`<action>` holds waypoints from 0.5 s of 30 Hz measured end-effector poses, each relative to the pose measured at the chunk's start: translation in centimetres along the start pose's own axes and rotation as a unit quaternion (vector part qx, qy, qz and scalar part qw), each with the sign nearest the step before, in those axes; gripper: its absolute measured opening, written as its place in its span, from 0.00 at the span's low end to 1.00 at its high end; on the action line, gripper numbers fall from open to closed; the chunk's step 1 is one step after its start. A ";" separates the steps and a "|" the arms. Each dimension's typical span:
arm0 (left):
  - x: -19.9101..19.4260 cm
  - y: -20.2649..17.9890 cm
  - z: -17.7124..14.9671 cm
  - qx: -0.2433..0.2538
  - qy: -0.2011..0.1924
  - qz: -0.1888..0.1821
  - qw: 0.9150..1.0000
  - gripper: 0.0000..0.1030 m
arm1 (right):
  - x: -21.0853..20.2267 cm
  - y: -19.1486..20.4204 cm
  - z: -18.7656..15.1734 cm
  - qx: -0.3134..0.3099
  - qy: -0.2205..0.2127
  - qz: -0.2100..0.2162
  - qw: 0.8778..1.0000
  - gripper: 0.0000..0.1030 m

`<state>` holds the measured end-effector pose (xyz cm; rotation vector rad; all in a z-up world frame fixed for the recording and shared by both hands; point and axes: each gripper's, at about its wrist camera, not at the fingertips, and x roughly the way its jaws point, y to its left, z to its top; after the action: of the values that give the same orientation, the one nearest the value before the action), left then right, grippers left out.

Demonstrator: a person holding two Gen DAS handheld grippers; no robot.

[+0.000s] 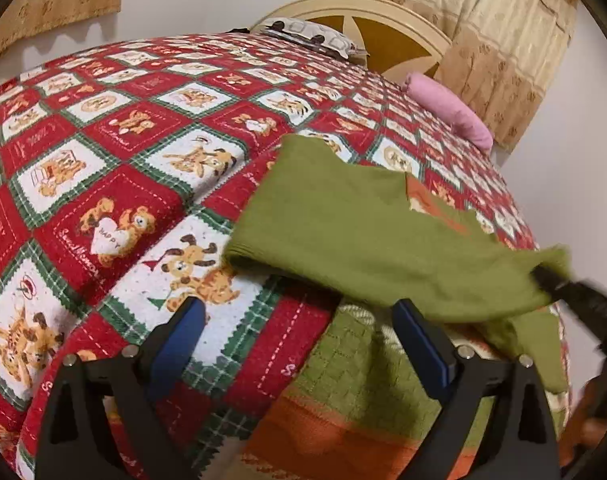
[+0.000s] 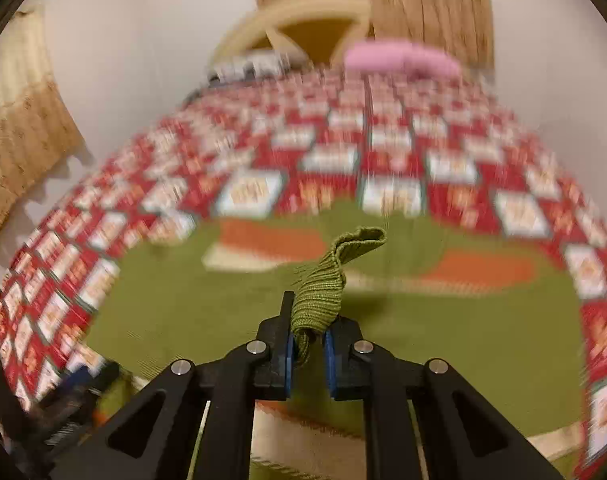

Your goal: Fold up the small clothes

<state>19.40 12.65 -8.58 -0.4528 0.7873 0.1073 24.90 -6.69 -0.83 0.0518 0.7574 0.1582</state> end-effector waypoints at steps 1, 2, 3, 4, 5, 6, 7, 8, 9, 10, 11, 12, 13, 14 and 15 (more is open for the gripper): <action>0.0 0.2 0.0 -0.004 -0.001 -0.002 1.000 0.94 | -1.4 0.0 0.8 0.000 -0.019 0.002 1.000 0.11; -0.1 0.2 0.0 -0.006 -0.001 -0.002 1.000 0.94 | -3.2 -0.2 1.7 0.000 -0.042 0.002 0.999 0.11; -0.1 0.2 0.0 -0.005 -0.001 -0.001 1.000 0.94 | -4.5 -0.4 2.4 0.000 -0.058 0.002 0.998 0.11; -0.1 0.1 0.0 -0.004 -0.001 0.000 1.000 0.94 | -6.3 -0.9 3.1 -0.001 -0.079 0.000 0.997 0.11; -0.1 0.1 0.0 -0.002 -0.001 0.003 1.000 0.94 | -7.5 -1.2 3.6 -0.001 -0.093 -0.004 0.996 0.11; 0.0 0.0 0.0 -0.002 0.000 0.005 1.000 0.94 | -8.9 -1.8 4.0 -0.001 -0.108 -0.012 0.994 0.11; 0.0 0.0 0.0 -0.001 0.000 0.006 1.000 0.94 | -9.6 -2.3 4.5 0.000 -0.117 -0.017 0.993 0.11; 0.0 0.1 0.0 -0.001 0.000 0.006 1.000 0.94 | -10.5 -3.2 4.7 0.003 -0.124 -0.022 0.992 0.11; 0.0 0.1 0.0 -0.001 0.000 0.006 1.000 0.94 | -11.1 -4.3 4.6 0.008 -0.128 -0.026 0.991 0.11; 0.0 0.1 0.0 -0.001 0.000 0.006 1.000 0.94 | -11.5 -5.6 4.3 0.014 -0.129 -0.034 0.991 0.11; 0.0 0.0 0.0 0.000 0.001 0.008 1.000 0.94 | -11.5 -6.5 3.9 0.018 -0.125 -0.042 0.991 0.11; 0.0 0.0 0.0 0.001 0.001 0.008 1.000 0.94 | -11.3 -7.5 3.4 0.024 -0.118 -0.051 0.991 0.11; 0.0 0.0 0.0 0.002 0.001 0.010 1.000 0.94 | -10.8 -8.9 2.5 0.035 -0.105 -0.062 0.992 0.11; 0.0 0.0 0.0 0.003 0.001 0.011 1.000 0.94 | -10.3 -10.0 1.8 0.045 -0.095 -0.068 0.992 0.11; 0.1 0.0 0.0 0.004 0.002 0.012 1.000 0.94 | -9.6 -11.0 0.9 0.054 -0.084 -0.072 0.992 0.11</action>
<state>19.42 12.66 -8.67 -0.4366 0.7963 0.1267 19.99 -19.07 5.23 0.1122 0.5980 -0.0257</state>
